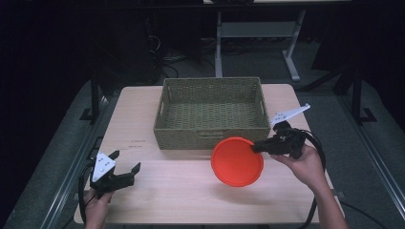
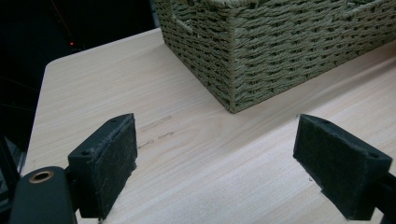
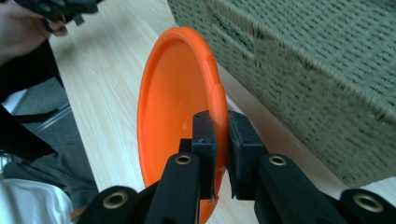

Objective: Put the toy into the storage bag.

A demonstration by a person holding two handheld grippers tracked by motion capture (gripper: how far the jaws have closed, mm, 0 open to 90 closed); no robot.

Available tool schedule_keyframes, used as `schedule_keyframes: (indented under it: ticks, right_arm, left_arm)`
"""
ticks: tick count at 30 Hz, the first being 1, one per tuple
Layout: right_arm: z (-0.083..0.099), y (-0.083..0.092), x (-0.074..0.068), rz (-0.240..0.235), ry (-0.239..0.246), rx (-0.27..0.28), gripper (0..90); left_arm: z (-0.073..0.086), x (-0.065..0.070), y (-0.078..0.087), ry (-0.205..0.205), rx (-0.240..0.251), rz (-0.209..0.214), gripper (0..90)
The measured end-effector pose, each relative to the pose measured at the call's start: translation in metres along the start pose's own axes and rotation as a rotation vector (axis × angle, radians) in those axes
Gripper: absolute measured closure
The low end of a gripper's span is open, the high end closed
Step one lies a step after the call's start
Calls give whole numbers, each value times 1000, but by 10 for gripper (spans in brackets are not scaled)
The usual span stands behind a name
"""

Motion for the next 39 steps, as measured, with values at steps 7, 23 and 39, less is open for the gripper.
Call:
schedule_keyframes:
  ticks: [7,23,39]
  right_arm:
    - [-18,12,-2,12,12,9,821]
    - [-61,28,-6,25,33,25,821]
    - [-96,36,2,58,31,33,821]
  left_arm:
    - [0,0,0,6,4,-2,130]
    - [0,-1,0,4,7,-7,130]
    - [1,-2,1,8,9,-9,130]
Point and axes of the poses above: each handheld gripper's, and its own axes: y roughly backward along the jaws, z roughly out of its underside, x roughly to its right, the point moved 5 cm from there along -y, roughly forward along the jaws, and after that the axes turned 4 degrees about -y, right-handed, at the moved point
